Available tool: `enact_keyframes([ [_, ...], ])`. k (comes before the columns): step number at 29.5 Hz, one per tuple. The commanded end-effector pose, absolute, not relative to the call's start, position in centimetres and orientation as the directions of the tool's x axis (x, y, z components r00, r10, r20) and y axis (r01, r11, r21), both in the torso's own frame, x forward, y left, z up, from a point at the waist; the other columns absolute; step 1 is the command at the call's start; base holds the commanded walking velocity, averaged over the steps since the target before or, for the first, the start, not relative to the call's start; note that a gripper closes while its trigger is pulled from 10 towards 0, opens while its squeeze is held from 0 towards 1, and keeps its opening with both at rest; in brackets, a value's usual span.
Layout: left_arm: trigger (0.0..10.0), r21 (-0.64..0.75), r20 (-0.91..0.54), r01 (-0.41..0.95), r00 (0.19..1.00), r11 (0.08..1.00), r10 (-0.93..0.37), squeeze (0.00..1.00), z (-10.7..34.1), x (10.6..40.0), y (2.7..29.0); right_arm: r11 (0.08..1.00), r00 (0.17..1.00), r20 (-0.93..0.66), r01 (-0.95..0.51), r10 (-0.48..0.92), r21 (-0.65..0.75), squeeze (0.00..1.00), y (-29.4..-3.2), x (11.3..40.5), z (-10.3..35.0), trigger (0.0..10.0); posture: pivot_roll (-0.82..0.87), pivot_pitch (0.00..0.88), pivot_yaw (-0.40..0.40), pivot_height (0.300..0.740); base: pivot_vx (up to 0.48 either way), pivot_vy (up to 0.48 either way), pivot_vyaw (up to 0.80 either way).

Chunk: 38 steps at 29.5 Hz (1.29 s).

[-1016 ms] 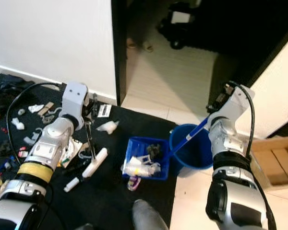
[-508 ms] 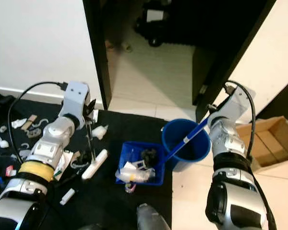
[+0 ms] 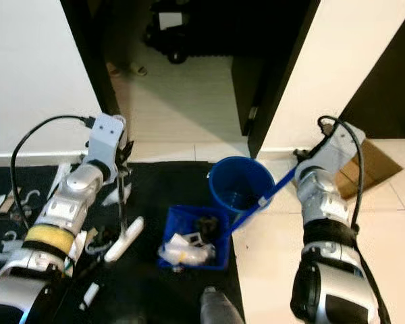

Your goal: Sweep floor

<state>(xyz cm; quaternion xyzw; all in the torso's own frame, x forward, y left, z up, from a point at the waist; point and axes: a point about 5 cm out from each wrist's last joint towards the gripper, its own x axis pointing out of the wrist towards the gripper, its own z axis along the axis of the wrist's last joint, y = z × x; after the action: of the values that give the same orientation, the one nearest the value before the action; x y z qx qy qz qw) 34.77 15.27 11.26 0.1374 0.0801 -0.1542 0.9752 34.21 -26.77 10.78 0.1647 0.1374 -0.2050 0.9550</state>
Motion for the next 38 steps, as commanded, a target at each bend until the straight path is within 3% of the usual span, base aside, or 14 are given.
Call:
enact_keyframes([
  [1,10.0,0.269,-0.184,0.325,0.941,0.907,-0.282,0.0,11.6,34.9,15.4,0.855,0.886,-0.303,0.435,-0.35,0.282,0.0,-26.9,34.2,11.5,10.0,0.01,0.021,0.008,0.74,0.0,0.0,-0.8],
  [15,10.0,0.272,-0.187,0.322,0.942,0.907,-0.279,0.0,11.5,34.9,15.5,0.85,0.877,-0.303,0.455,-0.374,0.266,0.0,-28.0,33.4,11.6,10.0,0.0,0.029,0.014,0.74,0.0,0.0,-0.8],
  [29,10.0,0.156,-0.203,0.119,0.975,0.981,-0.087,0.0,10.5,34.8,16.3,0.929,0.897,-0.342,0.343,-0.279,0.141,0.0,-27.3,33.3,10.3,10.0,0.01,0.052,-0.002,0.74,0.0,0.0,0.0],
  [38,10.0,0.157,-0.208,0.028,0.978,0.987,0.006,0.0,10.1,34.6,17.3,0.938,0.906,-0.325,0.324,-0.271,0.121,0.0,-27.2,33.7,10.2,10.0,0.02,0.091,-0.014,0.74,0.0,-0.373,0.0],
])
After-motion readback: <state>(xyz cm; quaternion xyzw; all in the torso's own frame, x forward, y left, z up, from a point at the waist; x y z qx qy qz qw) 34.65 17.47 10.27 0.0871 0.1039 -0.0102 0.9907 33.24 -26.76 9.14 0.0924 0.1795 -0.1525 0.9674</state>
